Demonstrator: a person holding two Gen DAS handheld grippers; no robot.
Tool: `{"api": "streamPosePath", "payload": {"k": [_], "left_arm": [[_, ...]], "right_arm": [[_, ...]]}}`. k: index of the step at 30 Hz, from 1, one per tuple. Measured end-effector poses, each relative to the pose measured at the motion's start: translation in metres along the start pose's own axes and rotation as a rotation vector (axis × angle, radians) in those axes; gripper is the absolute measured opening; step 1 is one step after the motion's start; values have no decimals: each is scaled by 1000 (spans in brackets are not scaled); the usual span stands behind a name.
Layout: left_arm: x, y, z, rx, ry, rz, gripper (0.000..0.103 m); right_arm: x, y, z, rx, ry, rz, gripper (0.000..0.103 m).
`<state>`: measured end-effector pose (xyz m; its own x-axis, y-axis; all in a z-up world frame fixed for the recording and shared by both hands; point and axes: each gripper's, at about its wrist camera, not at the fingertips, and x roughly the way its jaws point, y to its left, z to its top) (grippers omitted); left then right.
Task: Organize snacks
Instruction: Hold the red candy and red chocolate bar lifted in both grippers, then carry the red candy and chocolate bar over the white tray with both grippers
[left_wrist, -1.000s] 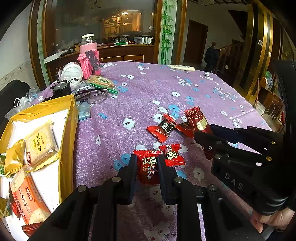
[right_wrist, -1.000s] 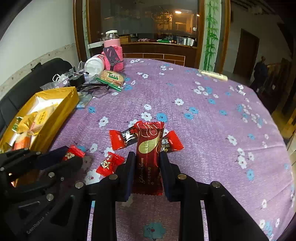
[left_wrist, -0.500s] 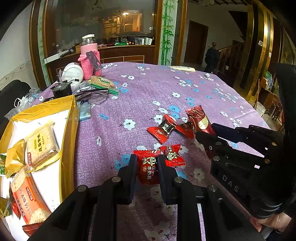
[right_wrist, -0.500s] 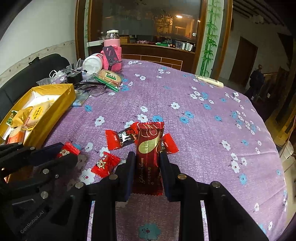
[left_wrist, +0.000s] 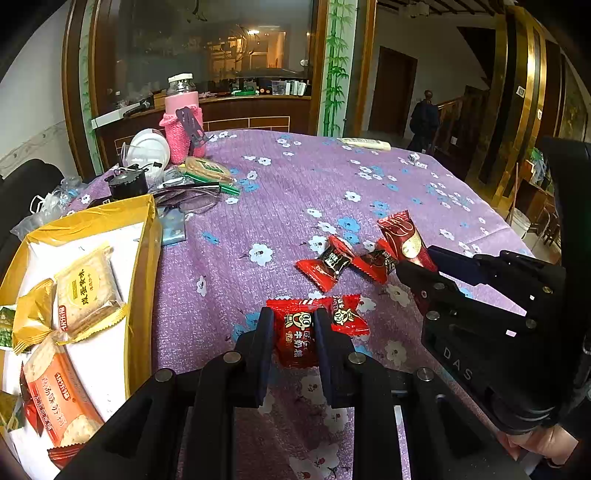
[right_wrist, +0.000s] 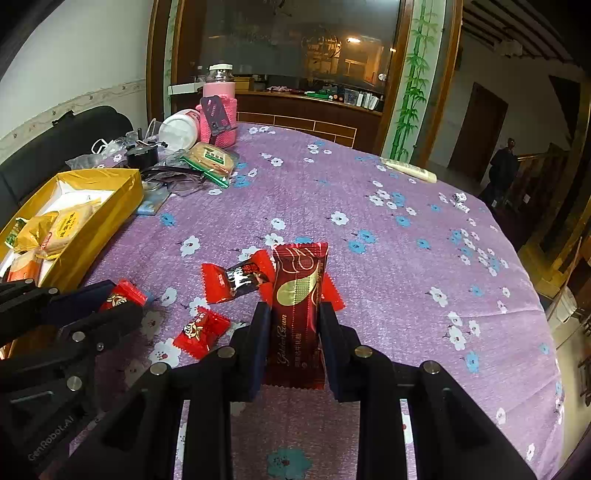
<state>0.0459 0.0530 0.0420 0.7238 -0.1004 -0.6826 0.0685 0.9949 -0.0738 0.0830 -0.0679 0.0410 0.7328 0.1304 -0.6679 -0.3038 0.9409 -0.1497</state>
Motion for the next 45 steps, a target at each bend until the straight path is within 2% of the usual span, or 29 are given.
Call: {"api": "streamPosePath", "payload": {"k": [30,45], "left_arm": [[-16,0,1,3,-94,56,22],[-20,3,3,-11,-119,64,22]], "right_arm": [[-8,3,4,-43,-64,-101,25],[-11,6,4,-84,-94,-212,25]]}}
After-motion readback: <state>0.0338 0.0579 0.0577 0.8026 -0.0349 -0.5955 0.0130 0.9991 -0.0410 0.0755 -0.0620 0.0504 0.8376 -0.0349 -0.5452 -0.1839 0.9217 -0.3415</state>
